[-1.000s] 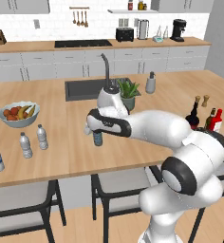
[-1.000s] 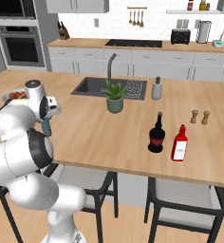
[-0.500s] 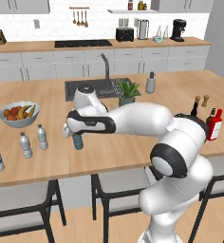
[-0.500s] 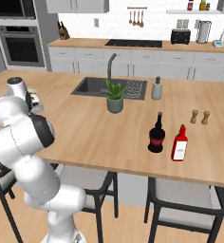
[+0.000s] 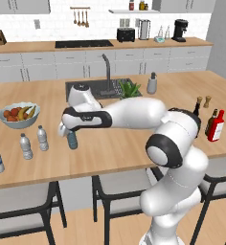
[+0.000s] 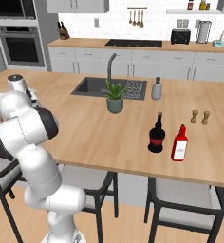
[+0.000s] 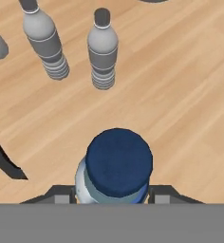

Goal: Move the plastic bottles in the middle to the plastics group, and the glass bottles in the middle to the glass group.

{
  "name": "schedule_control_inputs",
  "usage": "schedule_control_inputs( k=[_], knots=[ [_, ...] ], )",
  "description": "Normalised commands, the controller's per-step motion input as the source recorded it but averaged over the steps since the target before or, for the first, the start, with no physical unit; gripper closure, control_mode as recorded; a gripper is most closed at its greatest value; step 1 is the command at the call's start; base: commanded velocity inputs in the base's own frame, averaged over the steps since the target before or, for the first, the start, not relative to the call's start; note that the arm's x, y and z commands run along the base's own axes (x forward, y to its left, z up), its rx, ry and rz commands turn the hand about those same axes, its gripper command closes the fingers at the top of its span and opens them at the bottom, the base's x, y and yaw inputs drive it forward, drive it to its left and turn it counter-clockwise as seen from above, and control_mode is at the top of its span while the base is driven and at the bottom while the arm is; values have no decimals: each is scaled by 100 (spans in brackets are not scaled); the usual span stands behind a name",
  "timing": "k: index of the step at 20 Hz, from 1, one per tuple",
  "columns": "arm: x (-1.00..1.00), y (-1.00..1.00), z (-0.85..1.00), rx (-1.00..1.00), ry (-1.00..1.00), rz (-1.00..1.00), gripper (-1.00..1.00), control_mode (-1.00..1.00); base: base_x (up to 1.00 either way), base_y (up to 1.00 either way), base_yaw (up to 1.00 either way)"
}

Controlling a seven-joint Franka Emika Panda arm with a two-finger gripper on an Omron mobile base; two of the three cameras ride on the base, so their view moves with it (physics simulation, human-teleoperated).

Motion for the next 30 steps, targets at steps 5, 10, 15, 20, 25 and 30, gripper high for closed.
schedule_control_inputs(
  k=[5, 10, 15, 20, 25, 30],
  knots=[
    [25, 9, -30, 11, 0, 16, 100, -100, 0, 0, 0],
    [35, 25, -20, 0, 0, 10, 100, -100, 0, 0, 0],
    [34, 36, 0, 0, 5, 3, 100, -100, 0, 0, 0],
    [10, 23, -6, 0, 0, 1, 100, -100, 0, 0, 0],
    [1, 8, -21, 4, -2, 2, 100, -100, 0, 0, 0],
    [11, 0, -23, 9, -5, 0, 100, -100, 0, 0, 0]
  ],
)
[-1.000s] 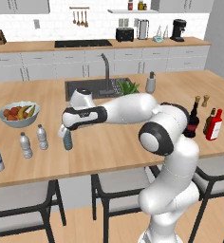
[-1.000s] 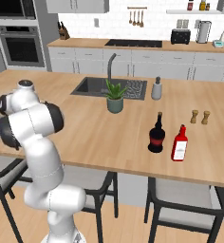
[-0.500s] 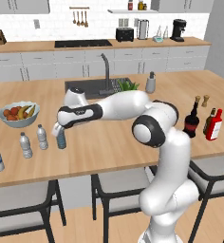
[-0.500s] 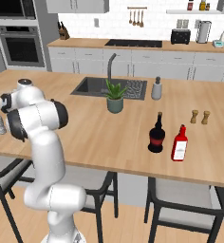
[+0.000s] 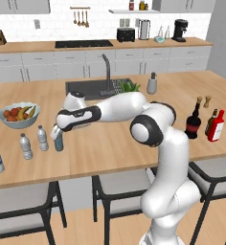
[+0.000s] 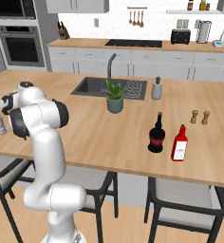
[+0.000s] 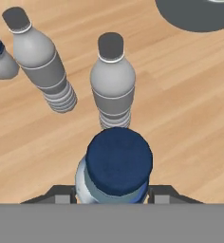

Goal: Move the plastic bottles in the middle to the plastics group, and the glass bottles in the middle to the glass group.

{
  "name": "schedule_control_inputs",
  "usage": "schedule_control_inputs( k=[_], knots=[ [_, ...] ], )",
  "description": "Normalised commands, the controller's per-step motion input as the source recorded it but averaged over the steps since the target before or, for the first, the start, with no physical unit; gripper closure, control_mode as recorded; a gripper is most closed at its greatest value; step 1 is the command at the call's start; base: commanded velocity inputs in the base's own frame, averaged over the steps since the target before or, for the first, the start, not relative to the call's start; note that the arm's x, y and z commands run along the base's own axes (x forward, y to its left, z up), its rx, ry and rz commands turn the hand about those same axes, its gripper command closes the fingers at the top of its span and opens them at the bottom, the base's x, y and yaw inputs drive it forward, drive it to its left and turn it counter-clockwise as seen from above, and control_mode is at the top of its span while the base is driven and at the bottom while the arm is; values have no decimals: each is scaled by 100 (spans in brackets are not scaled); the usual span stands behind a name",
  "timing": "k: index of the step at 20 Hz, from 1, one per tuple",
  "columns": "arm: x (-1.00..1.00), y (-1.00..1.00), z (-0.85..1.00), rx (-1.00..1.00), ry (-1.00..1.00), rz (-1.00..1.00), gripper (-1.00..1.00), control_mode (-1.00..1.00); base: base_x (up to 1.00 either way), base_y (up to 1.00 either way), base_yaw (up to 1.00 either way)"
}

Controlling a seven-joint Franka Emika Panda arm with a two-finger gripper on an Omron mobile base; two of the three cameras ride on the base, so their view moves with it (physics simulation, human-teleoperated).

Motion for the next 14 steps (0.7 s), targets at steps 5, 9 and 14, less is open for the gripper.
schedule_control_inputs(
  k=[5, 9, 14],
  knots=[
    [8, 0, -44, 2, -1, 1, 100, -100, 0, 0, 0],
    [0, 8, -36, 0, 0, 1, 100, -100, 0, 0, 0],
    [1, 15, -12, 0, 0, 0, 100, -100, 0, 0, 0]
  ],
)
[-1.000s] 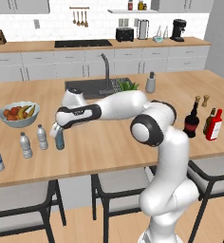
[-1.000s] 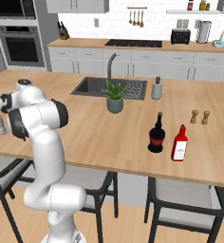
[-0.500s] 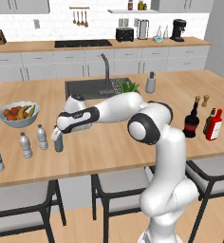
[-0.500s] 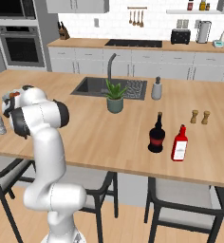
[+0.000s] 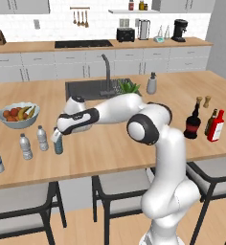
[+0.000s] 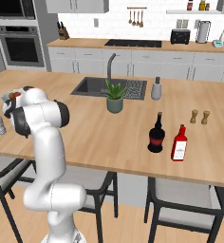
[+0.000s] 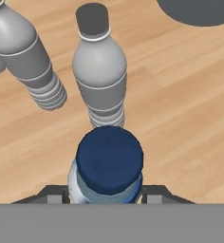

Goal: Move the plastic bottles in the middle to the plastics group, and the glass bottles in the middle to the glass group.

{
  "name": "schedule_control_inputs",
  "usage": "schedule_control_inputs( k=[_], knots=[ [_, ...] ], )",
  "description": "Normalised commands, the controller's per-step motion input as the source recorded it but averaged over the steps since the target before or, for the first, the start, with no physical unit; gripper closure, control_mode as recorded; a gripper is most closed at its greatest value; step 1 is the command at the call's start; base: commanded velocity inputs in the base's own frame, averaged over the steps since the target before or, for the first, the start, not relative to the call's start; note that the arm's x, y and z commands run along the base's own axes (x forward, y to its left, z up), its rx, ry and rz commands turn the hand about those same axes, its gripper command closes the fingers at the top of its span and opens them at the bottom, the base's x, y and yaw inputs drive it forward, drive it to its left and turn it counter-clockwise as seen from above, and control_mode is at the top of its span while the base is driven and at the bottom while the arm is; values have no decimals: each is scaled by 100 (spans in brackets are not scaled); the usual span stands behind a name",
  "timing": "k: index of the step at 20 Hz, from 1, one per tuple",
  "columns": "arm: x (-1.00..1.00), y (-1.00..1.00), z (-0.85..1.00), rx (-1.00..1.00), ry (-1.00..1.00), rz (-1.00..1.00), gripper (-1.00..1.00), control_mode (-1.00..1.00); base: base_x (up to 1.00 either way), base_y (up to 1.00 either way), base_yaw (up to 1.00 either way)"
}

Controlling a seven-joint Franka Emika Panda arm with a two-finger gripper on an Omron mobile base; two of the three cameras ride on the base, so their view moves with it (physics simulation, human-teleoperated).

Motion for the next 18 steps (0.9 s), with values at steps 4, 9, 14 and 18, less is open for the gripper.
schedule_control_inputs(
  k=[4, 9, 14, 18],
  knots=[
    [17, 34, 0, 0, 0, 0, 100, -100, 0, 0, 0],
    [9, 9, 0, 0, 0, 0, 100, -100, 0, 0, 0],
    [0, 0, -1, 0, 0, 0, 100, -100, 0, 0, 0],
    [0, 0, -14, 0, -1, 0, 100, -100, 0, 0, 0]
  ],
)
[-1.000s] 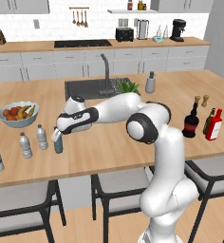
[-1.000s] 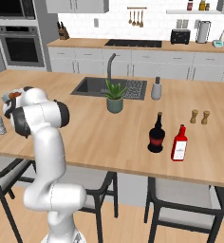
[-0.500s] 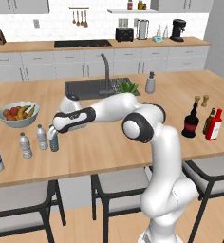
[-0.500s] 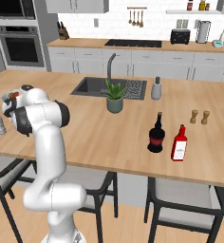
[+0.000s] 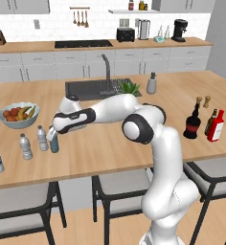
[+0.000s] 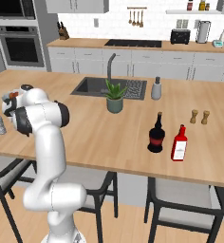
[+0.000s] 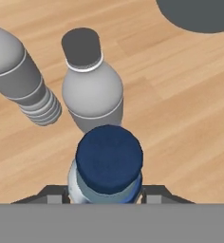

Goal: Move the plastic bottles in the middle to the plastics group, and the glass bottles in the middle to the glass group.

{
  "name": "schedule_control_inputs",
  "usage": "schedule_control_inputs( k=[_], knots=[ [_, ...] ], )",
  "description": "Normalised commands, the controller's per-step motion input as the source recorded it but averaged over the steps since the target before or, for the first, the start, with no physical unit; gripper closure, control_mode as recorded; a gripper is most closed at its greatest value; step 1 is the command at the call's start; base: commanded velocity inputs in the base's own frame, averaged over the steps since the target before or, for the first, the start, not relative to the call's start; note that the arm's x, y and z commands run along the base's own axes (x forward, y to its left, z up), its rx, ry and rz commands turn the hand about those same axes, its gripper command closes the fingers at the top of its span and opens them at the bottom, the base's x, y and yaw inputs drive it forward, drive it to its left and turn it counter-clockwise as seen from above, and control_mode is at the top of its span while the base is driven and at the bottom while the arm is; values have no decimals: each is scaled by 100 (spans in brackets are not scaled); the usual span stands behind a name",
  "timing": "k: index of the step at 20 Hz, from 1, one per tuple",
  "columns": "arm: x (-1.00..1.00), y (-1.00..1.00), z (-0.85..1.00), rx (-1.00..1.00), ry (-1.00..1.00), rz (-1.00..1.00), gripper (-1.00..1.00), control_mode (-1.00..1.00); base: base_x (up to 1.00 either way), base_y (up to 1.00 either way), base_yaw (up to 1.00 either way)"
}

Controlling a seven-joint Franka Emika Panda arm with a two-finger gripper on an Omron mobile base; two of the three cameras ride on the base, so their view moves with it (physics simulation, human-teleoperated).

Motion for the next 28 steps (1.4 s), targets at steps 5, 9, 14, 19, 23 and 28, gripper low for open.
schedule_control_inputs(
  k=[5, 9, 14, 19, 23, 28],
  knots=[
    [0, 0, -1, -1, -4, 0, 100, -100, 0, 0, 0],
    [0, 1, 0, 0, 0, 0, -100, -100, 0, 0, 0],
    [0, 0, 0, 0, 0, 0, -100, -100, 0, 0, 0],
    [0, 0, 0, 0, 0, 0, -100, -100, 0, 0, 0],
    [-6, 0, 2, 0, -1, 0, -100, -100, 0, 0, 0],
    [-10, 0, 60, -3, 10, 0, -100, -100, 0, 0, 0]
  ],
)
